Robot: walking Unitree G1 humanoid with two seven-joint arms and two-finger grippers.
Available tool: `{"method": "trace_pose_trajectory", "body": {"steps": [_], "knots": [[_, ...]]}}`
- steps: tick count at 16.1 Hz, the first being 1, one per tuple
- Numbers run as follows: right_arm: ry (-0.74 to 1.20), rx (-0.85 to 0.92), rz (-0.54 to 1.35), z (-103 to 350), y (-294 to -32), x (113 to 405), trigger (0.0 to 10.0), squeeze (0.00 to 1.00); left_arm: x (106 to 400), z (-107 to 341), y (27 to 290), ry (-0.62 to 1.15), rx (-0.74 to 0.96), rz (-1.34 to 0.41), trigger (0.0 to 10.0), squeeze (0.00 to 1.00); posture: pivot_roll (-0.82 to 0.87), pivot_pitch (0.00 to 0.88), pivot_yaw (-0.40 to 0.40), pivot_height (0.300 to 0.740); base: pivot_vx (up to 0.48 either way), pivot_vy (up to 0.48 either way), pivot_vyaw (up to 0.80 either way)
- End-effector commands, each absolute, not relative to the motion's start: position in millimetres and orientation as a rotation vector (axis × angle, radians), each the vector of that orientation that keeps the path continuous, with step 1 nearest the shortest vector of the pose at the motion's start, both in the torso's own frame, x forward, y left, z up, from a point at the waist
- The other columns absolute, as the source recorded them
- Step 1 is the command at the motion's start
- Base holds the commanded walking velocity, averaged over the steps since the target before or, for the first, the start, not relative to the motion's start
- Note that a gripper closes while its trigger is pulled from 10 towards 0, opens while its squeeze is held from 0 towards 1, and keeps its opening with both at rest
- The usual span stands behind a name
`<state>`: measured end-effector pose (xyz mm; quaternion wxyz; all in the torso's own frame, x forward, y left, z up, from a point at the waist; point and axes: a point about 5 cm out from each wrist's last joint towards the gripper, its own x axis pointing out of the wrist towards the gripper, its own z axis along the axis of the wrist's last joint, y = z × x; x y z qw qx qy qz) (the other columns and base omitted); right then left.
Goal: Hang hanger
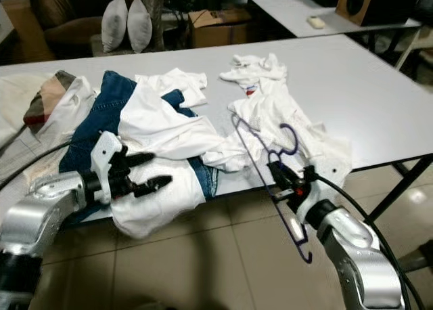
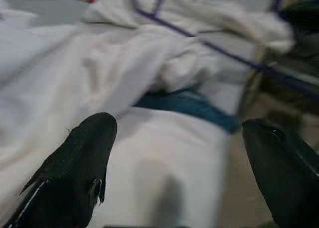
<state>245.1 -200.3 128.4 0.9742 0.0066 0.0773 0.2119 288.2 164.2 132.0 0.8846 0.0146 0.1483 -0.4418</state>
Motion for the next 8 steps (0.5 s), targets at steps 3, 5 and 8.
{"method": "trace_pose_trajectory", "body": {"steps": [3,5,8], "knots": [[0.109,0.021,0.454,141.2,-200.9,251.9,10.0,0.00,280.5,168.5,160.4,0.110,-0.199,-0.958,10.0,0.00,-0.06,0.000,-0.011,0.740,0.000,0.000,0.00],[0.104,0.022,0.452,141.9,-201.1,251.8,10.0,0.00,285.8,178.6,161.5,0.029,-0.230,-0.907,10.0,0.00,-0.06,0.000,-0.012,0.740,0.000,0.000,0.00],[0.102,0.013,0.244,133.6,-204.8,252.4,10.0,0.00,339.2,166.3,147.6,0.062,0.109,-0.589,10.0,0.00,-0.14,0.000,0.065,0.740,0.000,0.000,0.00]]}}
